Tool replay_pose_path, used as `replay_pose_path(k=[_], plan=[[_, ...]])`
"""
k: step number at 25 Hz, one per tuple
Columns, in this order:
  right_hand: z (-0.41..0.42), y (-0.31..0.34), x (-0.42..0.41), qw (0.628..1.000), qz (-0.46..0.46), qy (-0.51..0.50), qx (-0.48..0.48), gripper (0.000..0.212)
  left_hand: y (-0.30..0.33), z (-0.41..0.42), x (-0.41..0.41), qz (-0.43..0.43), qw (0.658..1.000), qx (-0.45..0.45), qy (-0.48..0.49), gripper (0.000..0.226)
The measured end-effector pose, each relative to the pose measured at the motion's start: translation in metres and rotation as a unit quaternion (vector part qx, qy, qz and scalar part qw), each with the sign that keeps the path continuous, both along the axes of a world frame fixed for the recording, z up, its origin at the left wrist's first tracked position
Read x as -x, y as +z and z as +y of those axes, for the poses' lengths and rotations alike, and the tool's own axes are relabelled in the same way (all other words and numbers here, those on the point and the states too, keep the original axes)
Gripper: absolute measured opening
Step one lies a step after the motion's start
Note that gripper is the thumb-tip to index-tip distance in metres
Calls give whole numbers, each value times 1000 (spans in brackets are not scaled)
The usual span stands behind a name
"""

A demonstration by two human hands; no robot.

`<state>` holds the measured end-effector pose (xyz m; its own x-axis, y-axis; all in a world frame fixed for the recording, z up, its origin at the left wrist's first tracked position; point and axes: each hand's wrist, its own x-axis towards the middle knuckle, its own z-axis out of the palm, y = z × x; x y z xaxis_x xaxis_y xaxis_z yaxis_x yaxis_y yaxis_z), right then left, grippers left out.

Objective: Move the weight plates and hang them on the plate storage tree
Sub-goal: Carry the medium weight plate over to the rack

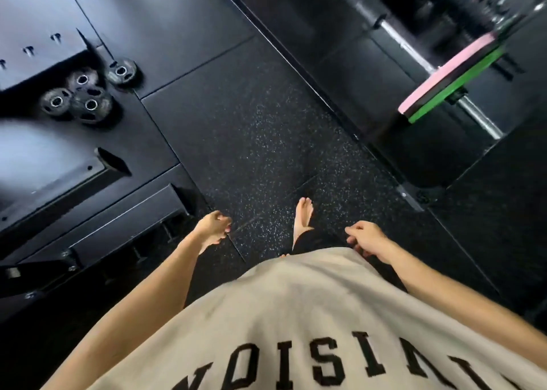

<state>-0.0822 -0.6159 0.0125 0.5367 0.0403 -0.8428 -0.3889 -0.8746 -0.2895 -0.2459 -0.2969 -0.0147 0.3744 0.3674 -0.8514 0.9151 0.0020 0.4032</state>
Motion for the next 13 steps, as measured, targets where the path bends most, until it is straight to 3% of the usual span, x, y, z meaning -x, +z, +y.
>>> replay_pose_path(k=[6, 8, 13], plan=[[157, -22, -165, 996, 2, 84, -12, 18, -10, 80, -87, 54, 997, -1, 47, 21], [220, -18, -220, 990, 17, 137, -17, 19, -9, 118, -106, 77, 992, -7, 102, 33], [388, -7, -316, 960, 23, 277, -31, 19, -6, 215, -151, 58, 961, -55, 266, 32]])
